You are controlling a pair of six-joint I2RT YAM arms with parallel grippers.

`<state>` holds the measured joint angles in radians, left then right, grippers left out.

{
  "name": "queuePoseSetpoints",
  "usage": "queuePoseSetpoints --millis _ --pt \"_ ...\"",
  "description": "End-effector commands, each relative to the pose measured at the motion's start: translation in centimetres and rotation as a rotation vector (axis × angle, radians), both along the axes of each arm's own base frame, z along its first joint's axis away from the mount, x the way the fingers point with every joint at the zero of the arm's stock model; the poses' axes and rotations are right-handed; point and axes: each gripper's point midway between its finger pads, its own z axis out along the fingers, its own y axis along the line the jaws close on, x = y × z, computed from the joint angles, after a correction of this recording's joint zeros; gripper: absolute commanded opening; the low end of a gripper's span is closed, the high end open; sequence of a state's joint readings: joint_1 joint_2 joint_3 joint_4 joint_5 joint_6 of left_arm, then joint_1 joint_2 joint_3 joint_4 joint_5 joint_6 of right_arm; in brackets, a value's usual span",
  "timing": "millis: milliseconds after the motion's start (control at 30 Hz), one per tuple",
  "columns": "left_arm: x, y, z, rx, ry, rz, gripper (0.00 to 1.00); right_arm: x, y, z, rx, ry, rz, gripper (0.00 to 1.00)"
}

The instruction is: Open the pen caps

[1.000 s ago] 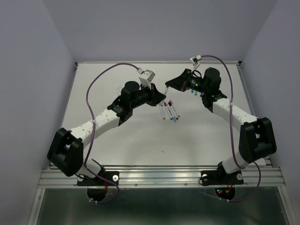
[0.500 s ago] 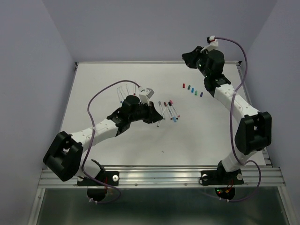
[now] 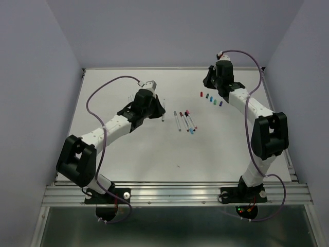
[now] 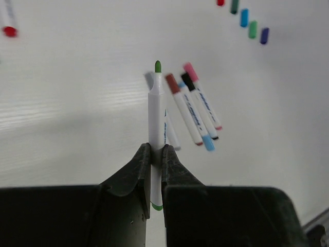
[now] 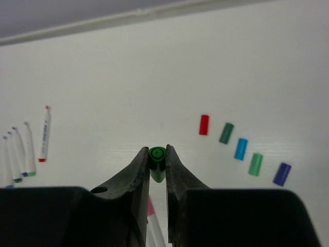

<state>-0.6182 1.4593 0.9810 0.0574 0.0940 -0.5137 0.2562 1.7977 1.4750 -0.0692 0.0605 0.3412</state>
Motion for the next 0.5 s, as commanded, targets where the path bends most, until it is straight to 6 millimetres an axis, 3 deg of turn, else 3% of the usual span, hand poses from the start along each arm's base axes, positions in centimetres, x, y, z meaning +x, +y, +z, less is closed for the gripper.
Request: queuePoseSetpoints --millis 0,67,200,367,467 --pt "4.8 6.3 -1.1 0.094 0.066 0.275 0.0 -2.4 -3.2 -6.0 -0.146 0.193 -0.112 0.06" --pt "6.4 8.1 -2.2 0.141 0.098 0.342 0.0 -2.8 -3.5 -7.4 -0.172 0.228 -0.113 0.06" --pt "8.6 9.7 -2.9 0.212 0.122 0.409 0.0 -3.0 -3.9 -10.6 -0.213 0.304 -0.119 0.06" --pt "11.0 10.8 -3.6 0.265 0.133 0.463 0.0 -2.9 -4.0 -14.3 -0.248 0.383 -0.112 0.08" --pt "12.6 11.4 -3.6 0.278 0.134 0.494 0.0 -2.8 -4.2 -15.1 -0.26 0.397 -0.121 0.12"
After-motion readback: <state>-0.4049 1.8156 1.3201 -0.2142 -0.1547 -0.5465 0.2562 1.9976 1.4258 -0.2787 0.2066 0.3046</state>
